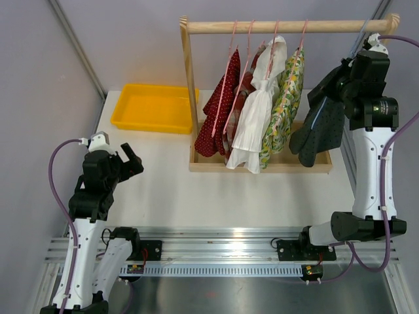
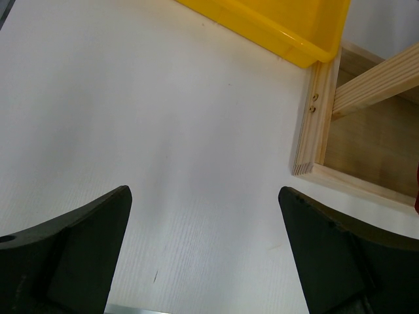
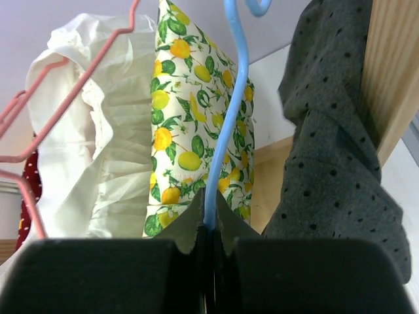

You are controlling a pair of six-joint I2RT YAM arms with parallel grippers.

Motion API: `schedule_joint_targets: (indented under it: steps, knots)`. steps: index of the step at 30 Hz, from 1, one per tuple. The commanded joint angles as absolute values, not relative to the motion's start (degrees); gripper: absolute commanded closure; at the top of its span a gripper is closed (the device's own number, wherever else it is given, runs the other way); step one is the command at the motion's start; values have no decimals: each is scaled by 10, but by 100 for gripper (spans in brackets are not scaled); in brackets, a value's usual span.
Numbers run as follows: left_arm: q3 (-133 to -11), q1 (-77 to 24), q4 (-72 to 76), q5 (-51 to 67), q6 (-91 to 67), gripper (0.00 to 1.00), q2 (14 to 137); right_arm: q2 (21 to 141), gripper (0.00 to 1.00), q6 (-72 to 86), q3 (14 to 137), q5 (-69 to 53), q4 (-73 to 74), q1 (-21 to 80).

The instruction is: Remove the skirt from the hanger

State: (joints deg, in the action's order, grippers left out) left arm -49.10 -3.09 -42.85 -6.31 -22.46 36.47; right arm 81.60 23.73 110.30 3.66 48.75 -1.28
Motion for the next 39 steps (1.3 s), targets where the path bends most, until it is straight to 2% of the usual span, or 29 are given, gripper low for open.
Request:
schedule_joint_targets:
  steps: [1,6,10,15,18,21,24,27,30,33,39]
  knots:
    - [-489,-33,-412,-66,-217,1,362,808,100,216,1182,16,504,-12]
    - [-496,-33,-396,-58,-202,1,354,833,100,206,1289,-45,539,-12]
    - [-583,-33,-397,-20,-205,1,370,840,100,208,1332,-64,563,-12]
    - [-734,-44,-358,98,-224,1,410,800,100,242,1295,-98,560,-12]
    - [-807,-67,-309,216,-249,1,450,769,100,257,1246,-127,549,-12]
    - [-858,-101,-277,252,-251,1,503,734,100,269,1191,-144,534,-12]
    - [-943,-212,-299,209,-206,1,584,709,100,274,1151,-158,531,-12]
    - [-1021,-393,-325,98,-160,1,668,694,100,280,1135,-169,535,-12]
    - [-1039,-490,-303,31,-131,1,714,674,100,291,1124,-179,540,-12]
    - [-1000,-590,-247,11,-120,1,748,643,100,303,1113,-185,541,-12]
    - [-883,-691,-103,2,-131,1,782,583,100,319,1114,-185,573,-12]
